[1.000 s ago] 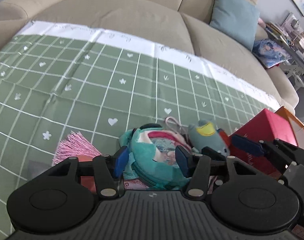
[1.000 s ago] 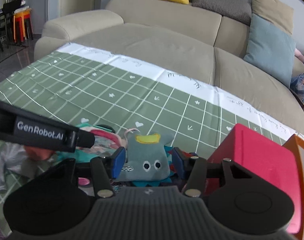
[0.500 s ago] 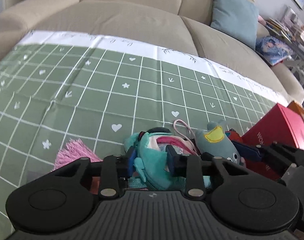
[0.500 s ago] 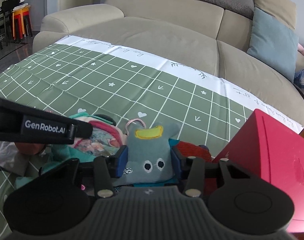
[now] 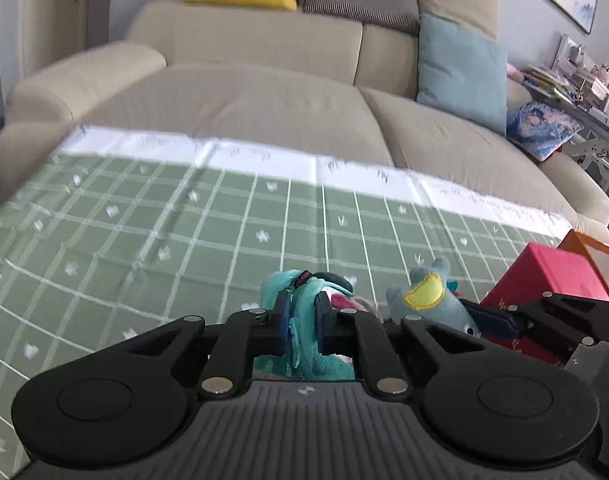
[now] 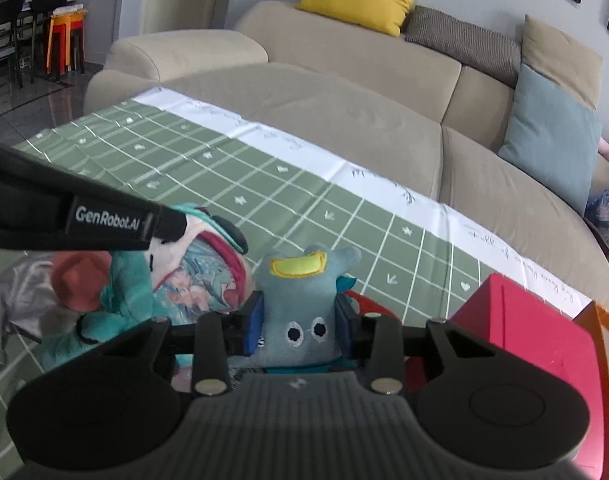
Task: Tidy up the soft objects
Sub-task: 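Grasp the teal plush with the left tool while the right tool grasps the grey plush, then carry the teal and grey plush toys over the shoebox with both tools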
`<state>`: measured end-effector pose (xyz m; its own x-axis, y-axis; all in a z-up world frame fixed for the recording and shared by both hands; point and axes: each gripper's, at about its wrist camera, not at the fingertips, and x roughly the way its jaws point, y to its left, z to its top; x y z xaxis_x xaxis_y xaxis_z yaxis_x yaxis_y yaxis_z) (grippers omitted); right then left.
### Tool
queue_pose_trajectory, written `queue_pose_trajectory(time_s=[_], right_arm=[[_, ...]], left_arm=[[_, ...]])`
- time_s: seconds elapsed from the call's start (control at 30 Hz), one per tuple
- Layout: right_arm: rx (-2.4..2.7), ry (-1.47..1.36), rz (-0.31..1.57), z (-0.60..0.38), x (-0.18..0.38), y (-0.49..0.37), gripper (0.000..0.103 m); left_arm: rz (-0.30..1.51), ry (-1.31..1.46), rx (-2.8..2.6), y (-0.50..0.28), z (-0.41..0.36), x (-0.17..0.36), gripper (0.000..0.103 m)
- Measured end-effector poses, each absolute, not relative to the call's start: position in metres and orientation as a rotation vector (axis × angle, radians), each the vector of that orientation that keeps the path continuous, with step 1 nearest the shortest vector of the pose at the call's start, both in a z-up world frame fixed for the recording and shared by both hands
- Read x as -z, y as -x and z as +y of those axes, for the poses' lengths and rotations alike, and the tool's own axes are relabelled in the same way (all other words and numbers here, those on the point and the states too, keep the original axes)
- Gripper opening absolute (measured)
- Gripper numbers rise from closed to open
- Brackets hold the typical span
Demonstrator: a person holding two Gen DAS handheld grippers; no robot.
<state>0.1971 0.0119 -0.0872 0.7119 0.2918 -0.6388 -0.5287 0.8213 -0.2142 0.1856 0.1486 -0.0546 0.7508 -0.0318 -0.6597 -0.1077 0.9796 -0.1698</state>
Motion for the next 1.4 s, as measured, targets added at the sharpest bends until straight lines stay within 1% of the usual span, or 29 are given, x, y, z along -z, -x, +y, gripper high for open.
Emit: queue_pose_trajectory(time_s=[0.4, 0.83, 1.17, 1.4], right_arm=[[-0.542, 0.367, 0.573, 0.013, 0.043, -0.159, 0.036], [-0.591, 0.292, 0.613, -0.032, 0.012, -0.093, 0.037], [-0.578, 0.260, 0.656, -0.084, 0.008, -0.044, 0.037], [-0.539, 0.258, 0.619, -0.123, -0.007, -0.017, 0.037]], left_arm=[[0.636, 0.161, -0.060, -0.158, 0.152, 0.008, 0.013], [0.671, 0.178, -0.032, -0.100, 0.134, -0.012, 0.013], [0.703, 0.133, 0.069, -0.058, 0.090, -0.017, 0.013], [0.699, 0.084, 0.172, -0.040, 0.047, -0.029, 0.013]])
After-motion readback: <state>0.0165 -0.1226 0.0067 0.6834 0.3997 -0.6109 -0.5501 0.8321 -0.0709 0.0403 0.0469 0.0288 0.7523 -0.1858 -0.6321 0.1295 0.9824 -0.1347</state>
